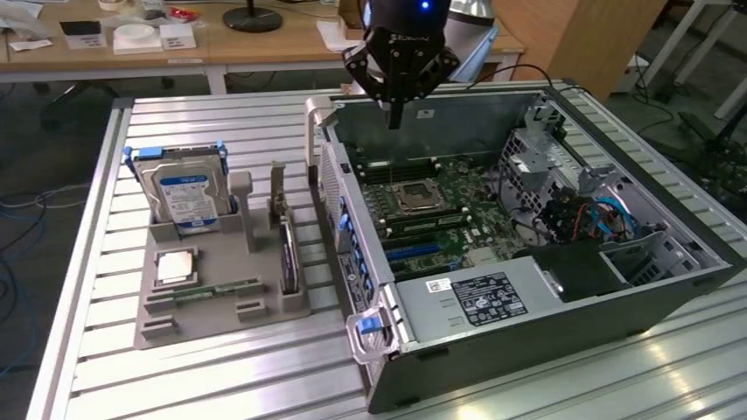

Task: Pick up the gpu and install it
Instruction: 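Reach for the gpu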

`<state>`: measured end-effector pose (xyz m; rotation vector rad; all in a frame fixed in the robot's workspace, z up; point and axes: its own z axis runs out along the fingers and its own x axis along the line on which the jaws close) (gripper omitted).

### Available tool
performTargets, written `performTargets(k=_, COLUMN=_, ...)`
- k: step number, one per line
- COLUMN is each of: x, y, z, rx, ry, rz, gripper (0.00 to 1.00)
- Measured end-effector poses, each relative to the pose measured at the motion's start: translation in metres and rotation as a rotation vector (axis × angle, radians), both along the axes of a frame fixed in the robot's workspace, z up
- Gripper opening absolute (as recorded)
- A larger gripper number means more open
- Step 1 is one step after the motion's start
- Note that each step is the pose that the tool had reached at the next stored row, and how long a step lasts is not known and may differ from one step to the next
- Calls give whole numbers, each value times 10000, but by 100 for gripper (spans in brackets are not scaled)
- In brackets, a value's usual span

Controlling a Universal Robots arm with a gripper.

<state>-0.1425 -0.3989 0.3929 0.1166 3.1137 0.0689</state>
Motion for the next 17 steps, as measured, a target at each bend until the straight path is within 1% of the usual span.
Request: performTargets(k=17, x=-286, y=0, z=-1, rx=0, ry=0, rz=0, gripper=11)
